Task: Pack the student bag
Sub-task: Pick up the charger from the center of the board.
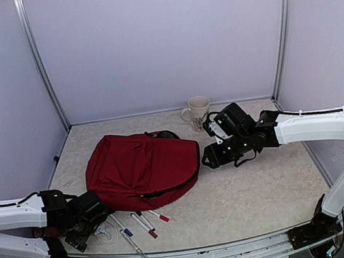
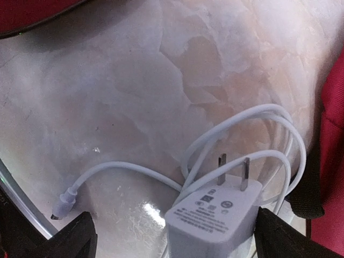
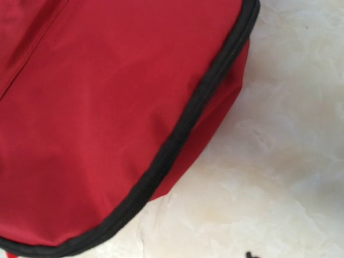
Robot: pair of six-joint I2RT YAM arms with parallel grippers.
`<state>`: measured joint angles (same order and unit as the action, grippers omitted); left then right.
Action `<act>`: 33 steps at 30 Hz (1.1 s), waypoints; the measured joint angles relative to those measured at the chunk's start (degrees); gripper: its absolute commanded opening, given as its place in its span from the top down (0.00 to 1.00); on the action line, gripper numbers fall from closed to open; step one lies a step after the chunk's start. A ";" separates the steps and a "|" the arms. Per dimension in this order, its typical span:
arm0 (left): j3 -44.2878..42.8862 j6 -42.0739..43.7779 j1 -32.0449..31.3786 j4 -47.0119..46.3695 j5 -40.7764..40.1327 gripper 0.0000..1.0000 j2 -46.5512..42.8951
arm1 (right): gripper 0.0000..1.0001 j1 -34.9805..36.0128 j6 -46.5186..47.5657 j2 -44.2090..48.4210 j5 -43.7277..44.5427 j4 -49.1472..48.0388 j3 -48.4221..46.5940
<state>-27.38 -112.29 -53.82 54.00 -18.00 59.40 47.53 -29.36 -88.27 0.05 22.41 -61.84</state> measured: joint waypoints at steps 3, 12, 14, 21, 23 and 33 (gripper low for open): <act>0.09 -0.17 0.02 -1.57 0.07 0.01 2.10 | 0.45 0.00 0.02 -0.02 -0.04 -0.02 0.00; 3.28 -0.17 1.07 -4.79 -1.75 0.24 -3.43 | 0.45 0.00 0.07 -0.11 -0.09 0.00 0.00; 4.15 0.13 1.14 -6.32 -2.58 0.34 -4.55 | 0.45 0.00 0.13 -0.13 0.00 0.02 0.00; 4.87 0.90 1.25 -9.64 -3.54 0.67 -3.91 | 0.45 0.00 0.22 -0.13 0.28 0.02 0.00; 5.14 1.07 1.27 -10.38 -3.91 0.82 -4.02 | 0.45 0.00 0.24 -0.13 0.42 0.04 0.00; 4.52 1.14 1.20 -7.37 -4.46 1.00 -6.64 | 0.45 0.00 0.74 -0.11 0.26 0.22 -0.07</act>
<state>-22.85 -111.15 -52.62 46.63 -22.46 52.75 47.53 -28.62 -88.38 0.32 22.63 -61.91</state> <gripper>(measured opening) 0.479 0.550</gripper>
